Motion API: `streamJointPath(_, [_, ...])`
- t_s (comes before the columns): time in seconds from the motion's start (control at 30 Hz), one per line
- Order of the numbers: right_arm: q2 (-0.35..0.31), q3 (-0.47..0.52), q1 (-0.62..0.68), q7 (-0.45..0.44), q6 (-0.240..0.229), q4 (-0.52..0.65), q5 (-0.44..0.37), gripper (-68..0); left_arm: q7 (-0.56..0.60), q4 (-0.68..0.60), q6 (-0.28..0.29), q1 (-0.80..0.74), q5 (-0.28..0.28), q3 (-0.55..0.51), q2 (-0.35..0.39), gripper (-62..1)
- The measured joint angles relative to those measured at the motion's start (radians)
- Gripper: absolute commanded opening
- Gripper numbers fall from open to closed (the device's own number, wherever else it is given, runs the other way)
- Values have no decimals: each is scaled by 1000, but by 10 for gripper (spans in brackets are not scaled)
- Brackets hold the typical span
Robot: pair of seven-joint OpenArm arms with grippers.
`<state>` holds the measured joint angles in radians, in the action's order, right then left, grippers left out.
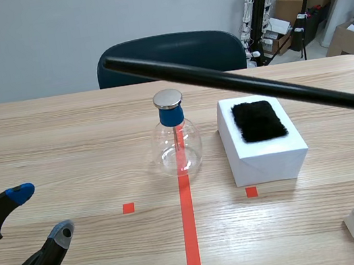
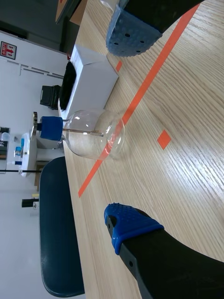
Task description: Do the electroscope experiment. move the rod toward and away from the electroscope
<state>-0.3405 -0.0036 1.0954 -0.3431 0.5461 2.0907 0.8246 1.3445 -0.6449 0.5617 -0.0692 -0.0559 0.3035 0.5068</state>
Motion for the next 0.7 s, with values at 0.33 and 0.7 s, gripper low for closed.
streamJointPath(0.33, [0,0,0,-16,0,9,0,-676,0,0,0,0,0,0,0,14])
streamJointPath(0.7, [0,0,0,-16,1,9,1,-676,0,0,0,0,0,0,0,14])
